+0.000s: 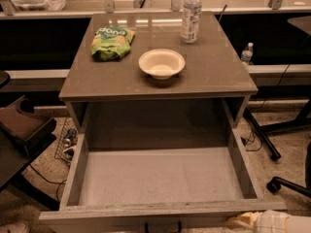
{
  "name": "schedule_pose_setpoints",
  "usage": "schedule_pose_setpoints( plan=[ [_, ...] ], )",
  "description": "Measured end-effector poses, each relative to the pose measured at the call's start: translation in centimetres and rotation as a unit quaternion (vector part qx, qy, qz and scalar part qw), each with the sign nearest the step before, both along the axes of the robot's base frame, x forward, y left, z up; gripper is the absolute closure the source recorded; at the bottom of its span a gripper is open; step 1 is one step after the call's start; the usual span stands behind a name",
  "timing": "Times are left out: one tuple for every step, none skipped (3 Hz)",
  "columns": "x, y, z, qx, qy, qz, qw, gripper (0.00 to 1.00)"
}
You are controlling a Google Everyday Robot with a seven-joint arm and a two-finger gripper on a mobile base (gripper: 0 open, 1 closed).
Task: Close top drawer
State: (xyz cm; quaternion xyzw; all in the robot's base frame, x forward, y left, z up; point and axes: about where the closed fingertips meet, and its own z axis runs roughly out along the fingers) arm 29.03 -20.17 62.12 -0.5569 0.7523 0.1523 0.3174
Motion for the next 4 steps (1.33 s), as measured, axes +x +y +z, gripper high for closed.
schedule_pose_setpoints(
  plan=[
    [1.7,0.9,-0.2,0.002,-0.009,0.017,0.9998,1.00],
    [4.2,2.2,0.5,-0.004,-0.023,0.038,0.9990,1.00],
    [6.1,3.3,1.0,-0.009,-0.031,0.055,0.9979,1.00],
    [8.7,4.6,1.2,-0.015,-0.035,0.074,0.9966,1.00]
  ],
)
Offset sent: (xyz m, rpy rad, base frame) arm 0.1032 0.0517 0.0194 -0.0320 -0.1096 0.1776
